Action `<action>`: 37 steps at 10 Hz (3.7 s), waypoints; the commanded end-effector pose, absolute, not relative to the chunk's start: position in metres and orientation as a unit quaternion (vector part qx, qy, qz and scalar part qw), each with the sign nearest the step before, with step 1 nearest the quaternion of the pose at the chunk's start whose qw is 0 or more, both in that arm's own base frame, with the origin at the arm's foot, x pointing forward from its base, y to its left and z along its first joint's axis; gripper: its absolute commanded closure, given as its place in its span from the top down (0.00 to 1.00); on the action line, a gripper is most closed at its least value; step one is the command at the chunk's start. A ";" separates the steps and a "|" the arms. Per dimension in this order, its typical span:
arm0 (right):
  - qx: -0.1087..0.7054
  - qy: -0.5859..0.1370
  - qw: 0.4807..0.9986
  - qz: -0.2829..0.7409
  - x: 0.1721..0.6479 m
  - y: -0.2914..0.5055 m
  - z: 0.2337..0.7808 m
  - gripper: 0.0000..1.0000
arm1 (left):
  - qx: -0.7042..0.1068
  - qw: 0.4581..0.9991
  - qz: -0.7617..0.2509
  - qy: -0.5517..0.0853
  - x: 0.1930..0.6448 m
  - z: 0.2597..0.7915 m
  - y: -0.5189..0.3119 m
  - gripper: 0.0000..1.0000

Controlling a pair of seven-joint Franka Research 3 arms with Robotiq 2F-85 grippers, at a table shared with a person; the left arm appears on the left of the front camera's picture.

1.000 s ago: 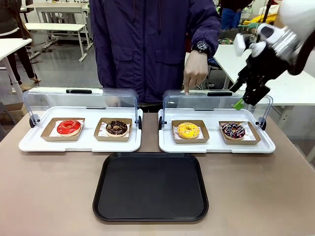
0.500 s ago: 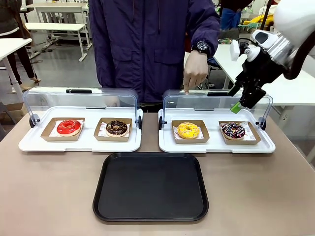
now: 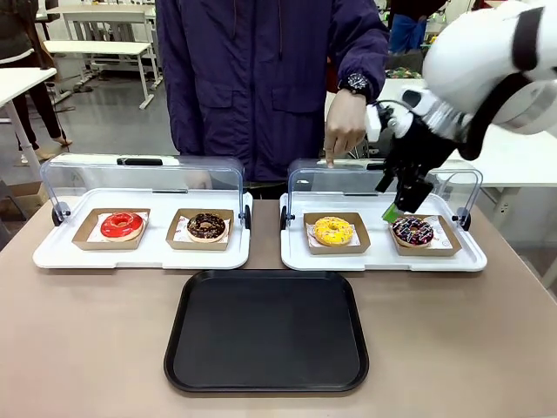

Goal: Move the third donut from the left to the tray.
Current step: Pick up the Paper togo box containing the Donut indicated by the person and place it on the Handle tray.

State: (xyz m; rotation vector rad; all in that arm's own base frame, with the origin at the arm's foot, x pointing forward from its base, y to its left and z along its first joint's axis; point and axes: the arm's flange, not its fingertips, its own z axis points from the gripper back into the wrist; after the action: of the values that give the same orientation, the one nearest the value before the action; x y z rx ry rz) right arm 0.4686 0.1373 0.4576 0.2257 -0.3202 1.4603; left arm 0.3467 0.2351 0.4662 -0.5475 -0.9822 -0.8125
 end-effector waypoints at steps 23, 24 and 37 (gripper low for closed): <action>-0.063 -0.104 0.718 0.686 0.506 0.189 0.319 1.00 | -0.251 0.767 -0.380 -0.452 0.346 0.468 0.235 1.00; -0.067 -0.106 0.719 0.684 0.507 0.189 0.318 1.00 | -0.251 0.767 -0.380 -0.452 0.346 0.468 0.235 1.00; -0.058 -0.088 0.719 0.687 0.513 0.188 0.310 0.16 | -0.251 0.767 -0.380 -0.452 0.346 0.468 0.235 1.00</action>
State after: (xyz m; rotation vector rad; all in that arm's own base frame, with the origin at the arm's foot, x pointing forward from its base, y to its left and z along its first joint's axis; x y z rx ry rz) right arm 0.5105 0.1848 0.3078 -0.1112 -0.2144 1.5354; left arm 0.3466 0.2352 0.4663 -0.5472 -0.9825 -0.8124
